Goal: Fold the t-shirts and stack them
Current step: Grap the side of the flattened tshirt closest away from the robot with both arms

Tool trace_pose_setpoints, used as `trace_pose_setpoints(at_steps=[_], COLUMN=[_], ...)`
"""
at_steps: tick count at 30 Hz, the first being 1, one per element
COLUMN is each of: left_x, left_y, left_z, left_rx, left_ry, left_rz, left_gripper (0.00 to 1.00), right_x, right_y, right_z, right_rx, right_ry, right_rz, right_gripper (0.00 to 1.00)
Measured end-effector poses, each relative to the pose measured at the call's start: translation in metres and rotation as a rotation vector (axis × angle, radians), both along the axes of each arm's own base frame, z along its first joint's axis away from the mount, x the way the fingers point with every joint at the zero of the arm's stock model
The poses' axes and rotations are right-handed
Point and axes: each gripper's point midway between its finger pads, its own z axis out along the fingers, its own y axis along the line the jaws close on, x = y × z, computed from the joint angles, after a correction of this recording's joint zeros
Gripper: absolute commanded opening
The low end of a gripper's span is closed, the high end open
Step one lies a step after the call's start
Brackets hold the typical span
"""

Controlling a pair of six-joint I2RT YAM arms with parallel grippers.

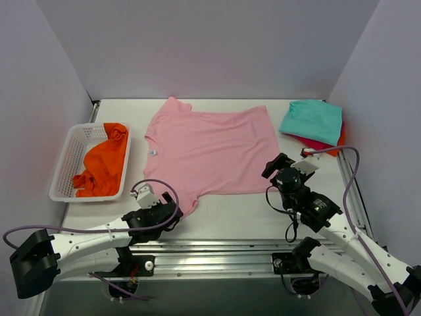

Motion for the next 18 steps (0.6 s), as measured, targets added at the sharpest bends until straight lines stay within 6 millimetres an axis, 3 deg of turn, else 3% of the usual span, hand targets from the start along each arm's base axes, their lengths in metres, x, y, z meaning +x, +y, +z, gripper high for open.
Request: trace_pose_setpoints(at_steps=[2, 5, 6, 7, 10, 14, 18], left_x=[0.002, 0.005, 0.006, 0.007, 0.004, 0.002, 0.005], left_y=[-0.006, -0.016, -0.019, -0.022, -0.023, -0.019, -0.009], left_z=[-0.001, -0.002, -0.002, -0.003, -0.012, -0.016, -0.005], left_rx=[-0.020, -0.048, -0.062, -0.073, -0.082, -0.074, -0.080], left_ry=[-0.005, -0.013, -0.017, -0.021, -0.011, -0.003, -0.029], left_rz=[-0.009, -0.023, -0.028, -0.031, -0.046, -0.046, -0.027], left_gripper=[0.97, 0.89, 0.79, 0.46, 0.03, 0.02, 0.02], right_x=[0.001, 0.005, 0.007, 0.009, 0.017, 0.024, 0.021], right_y=[-0.002, -0.002, -0.001, 0.000, 0.007, 0.002, -0.028], right_z=[-0.003, -0.011, -0.017, -0.022, -0.047, -0.083, -0.106], right_rx=[-0.014, -0.045, -0.061, -0.075, -0.110, -0.089, -0.040], right_ry=[0.006, 0.030, 0.047, 0.063, 0.141, 0.254, 0.317], right_rz=[-0.012, -0.026, -0.026, -0.023, -0.002, -0.002, -0.081], right_gripper=[0.70, 0.83, 0.85, 0.87, 0.88, 0.85, 0.85])
